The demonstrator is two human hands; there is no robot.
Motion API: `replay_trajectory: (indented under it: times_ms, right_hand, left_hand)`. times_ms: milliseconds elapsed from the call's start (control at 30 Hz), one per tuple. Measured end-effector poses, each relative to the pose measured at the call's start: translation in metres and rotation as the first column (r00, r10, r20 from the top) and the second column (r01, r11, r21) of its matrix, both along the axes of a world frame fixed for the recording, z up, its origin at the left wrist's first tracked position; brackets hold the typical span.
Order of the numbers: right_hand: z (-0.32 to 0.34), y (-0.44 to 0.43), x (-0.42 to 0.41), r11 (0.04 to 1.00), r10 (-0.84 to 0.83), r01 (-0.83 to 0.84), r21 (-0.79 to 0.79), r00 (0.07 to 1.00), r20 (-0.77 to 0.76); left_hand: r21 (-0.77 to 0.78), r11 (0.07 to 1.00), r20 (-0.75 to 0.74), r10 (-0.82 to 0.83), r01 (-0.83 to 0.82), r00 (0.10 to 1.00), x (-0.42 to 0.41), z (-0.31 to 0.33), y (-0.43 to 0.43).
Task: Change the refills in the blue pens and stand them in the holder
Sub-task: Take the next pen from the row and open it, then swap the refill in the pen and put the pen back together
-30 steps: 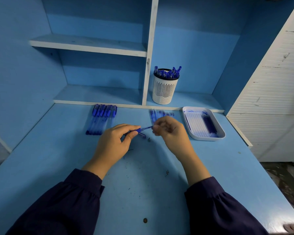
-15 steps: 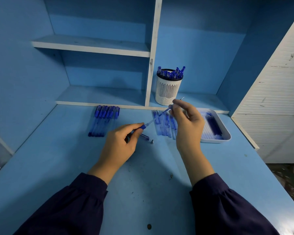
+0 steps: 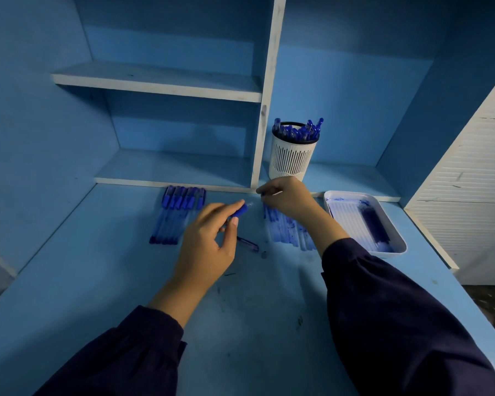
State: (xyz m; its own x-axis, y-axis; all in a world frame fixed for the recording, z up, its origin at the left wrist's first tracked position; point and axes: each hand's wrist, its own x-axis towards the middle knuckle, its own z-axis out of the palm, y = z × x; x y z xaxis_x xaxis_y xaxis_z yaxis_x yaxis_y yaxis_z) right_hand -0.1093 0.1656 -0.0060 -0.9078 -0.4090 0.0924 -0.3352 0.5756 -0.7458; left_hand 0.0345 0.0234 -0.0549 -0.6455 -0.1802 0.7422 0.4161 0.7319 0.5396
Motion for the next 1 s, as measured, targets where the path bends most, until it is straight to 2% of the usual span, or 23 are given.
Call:
replay_trajectory:
  times_ms: [67, 133, 367, 567, 733, 833, 1000]
  right_hand:
    - [-0.004, -0.004, -0.007, 0.995, 0.011, -0.006, 0.102, 0.999, -0.042]
    - [-0.007, -0.006, -0.011, 0.992, 0.001, 0.006, 0.129, 0.998, -0.057]
    - [-0.017, -0.009, -0.01, 0.992, -0.003, 0.017, 0.122, 0.994, -0.113]
    - [-0.019, -0.007, -0.005, 0.983, 0.022, 0.014, 0.183, 0.981, -0.192]
    - [-0.004, 0.014, 0.004, 0.992, 0.042, -0.014, 0.123, 0.973, -0.226]
    - [0.01, 0.046, 0.009, 0.998, -0.02, 0.034, 0.055, 0.973, -0.23]
    - [0.015, 0.113, 0.012, 0.974, -0.226, 0.227, -0.017, 0.957, -0.184]
  left_hand:
    - [-0.011, 1.0, -0.001, -0.007, 0.007, 1.0, -0.003, -0.001, -0.002]
    - [-0.032, 0.999, 0.0, -0.008, 0.008, 1.0, -0.008, -0.001, -0.004]
    - [-0.034, 0.999, 0.018, -0.019, 0.019, 1.0, -0.018, -0.004, -0.007]
    - [-0.054, 0.998, 0.035, -0.018, 0.02, 0.999, -0.019, -0.004, -0.006]
    - [-0.062, 0.998, 0.034, -0.023, 0.025, 0.999, -0.019, -0.003, -0.005]
    - [-0.073, 0.996, 0.045, -0.055, 0.058, 0.997, -0.018, 0.0, -0.002]
    - [-0.107, 0.987, 0.055, -0.117, 0.122, 0.992, -0.026, 0.001, 0.005]
